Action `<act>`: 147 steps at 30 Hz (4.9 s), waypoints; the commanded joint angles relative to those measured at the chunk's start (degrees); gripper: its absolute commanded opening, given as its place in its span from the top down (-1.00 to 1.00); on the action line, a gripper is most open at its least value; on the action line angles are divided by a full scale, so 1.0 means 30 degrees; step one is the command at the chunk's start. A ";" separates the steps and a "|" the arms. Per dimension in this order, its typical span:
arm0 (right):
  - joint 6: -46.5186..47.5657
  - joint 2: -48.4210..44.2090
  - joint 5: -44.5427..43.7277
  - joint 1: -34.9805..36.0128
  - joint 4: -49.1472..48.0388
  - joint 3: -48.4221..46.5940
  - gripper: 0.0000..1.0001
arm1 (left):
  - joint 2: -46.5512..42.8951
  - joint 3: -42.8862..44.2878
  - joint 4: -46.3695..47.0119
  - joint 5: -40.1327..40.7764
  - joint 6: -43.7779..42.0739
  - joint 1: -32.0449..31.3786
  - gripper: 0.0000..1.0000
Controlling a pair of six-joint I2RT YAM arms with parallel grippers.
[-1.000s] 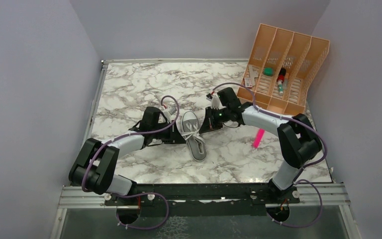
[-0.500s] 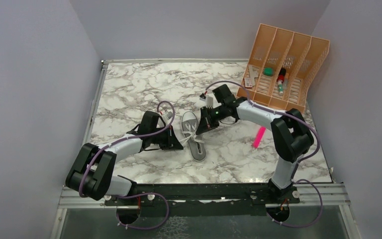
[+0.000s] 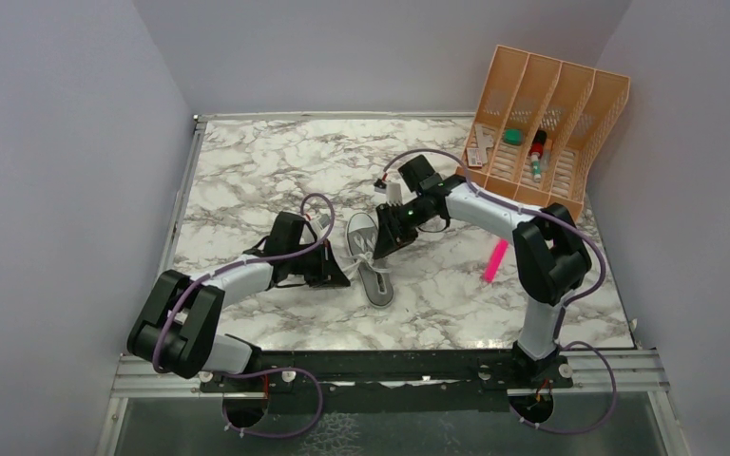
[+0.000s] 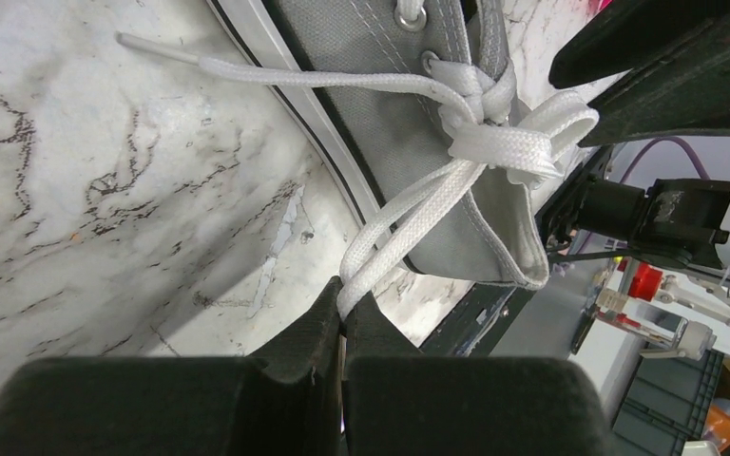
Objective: Tie the shoes
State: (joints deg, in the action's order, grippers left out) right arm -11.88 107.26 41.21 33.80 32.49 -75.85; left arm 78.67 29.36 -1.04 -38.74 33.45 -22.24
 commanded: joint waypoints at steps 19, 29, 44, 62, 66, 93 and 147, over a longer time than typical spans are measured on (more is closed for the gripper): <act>-0.0056 0.1706 0.4395 -0.0156 -0.0520 -0.1266 0.19 | -0.0076 0.0222 0.0084 -0.0208 0.0070 0.0060 1.00; -0.0939 0.1566 0.3697 -0.0152 -0.1476 -0.0671 0.27 | -0.0335 0.0118 0.0200 -0.0270 0.0158 0.0060 1.00; -0.1209 0.1335 0.2961 -0.0163 -0.1571 -0.0308 0.73 | -0.0524 -0.0315 0.0195 -0.0265 0.0261 0.0060 1.00; -0.3676 0.0019 -0.1076 -0.0944 -0.3474 0.1217 0.99 | 0.0745 -0.0428 -0.0370 0.0389 0.1838 -0.0275 1.00; -0.4614 -0.0337 -0.1009 -0.1429 -0.4256 0.1879 0.99 | 0.0703 -0.0305 -0.0444 0.0552 0.1716 -0.0300 1.00; 0.1259 0.0298 -0.3265 -0.2432 0.0168 -0.0444 0.18 | 0.1529 0.0928 -0.1432 0.0814 0.0184 -0.0321 1.00; -2.4924 -0.1256 -1.6447 0.7314 -0.0161 0.1182 0.27 | 0.5121 0.4794 -0.3448 -0.0253 -0.3457 -0.0230 1.00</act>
State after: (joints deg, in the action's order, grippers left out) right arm -83.29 102.35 -3.62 54.78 30.81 -71.33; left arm 93.93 44.12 -12.10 -37.12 24.32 -22.63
